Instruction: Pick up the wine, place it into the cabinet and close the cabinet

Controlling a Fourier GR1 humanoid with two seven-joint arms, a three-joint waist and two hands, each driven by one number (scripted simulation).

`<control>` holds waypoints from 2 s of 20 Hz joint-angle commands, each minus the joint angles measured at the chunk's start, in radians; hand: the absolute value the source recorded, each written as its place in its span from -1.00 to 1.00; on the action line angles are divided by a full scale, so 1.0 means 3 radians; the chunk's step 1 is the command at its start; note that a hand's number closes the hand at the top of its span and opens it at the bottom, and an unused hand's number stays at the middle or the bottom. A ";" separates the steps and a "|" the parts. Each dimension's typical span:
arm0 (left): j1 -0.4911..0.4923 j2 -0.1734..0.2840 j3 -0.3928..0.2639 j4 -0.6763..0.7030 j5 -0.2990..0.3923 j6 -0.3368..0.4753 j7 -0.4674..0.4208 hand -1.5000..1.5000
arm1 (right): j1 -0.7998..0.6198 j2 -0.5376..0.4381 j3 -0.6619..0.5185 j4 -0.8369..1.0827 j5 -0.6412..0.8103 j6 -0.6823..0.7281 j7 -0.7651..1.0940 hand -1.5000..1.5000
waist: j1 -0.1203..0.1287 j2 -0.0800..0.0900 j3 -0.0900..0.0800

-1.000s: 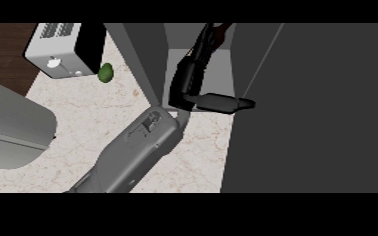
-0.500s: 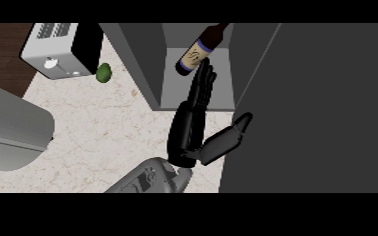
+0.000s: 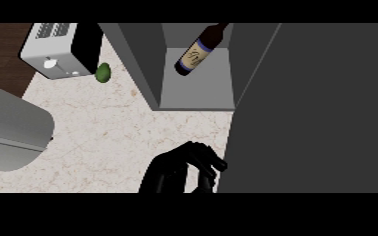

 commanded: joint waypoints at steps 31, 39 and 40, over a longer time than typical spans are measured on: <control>0.2240 0.2494 0.2526 -0.0823 0.1838 -0.2981 -0.0861 1.00 | -0.1542 0.0844 0.2199 0.1408 0.0401 -0.0926 -0.0137 1.00 | 0.0120 -0.0010 -0.0011; 0.2382 0.2612 0.2876 -0.0656 0.2115 -0.3566 -0.0794 1.00 | -0.2160 0.0845 0.1958 0.2793 0.0303 -0.1151 -0.0894 1.00 | 0.0173 0.0021 -0.0009; 0.2417 0.2618 0.2924 -0.0863 0.2105 -0.3402 -0.0761 1.00 | -0.2258 0.0845 0.1808 0.3008 0.0162 -0.1147 -0.0939 1.00 | 0.0207 0.0025 -0.0006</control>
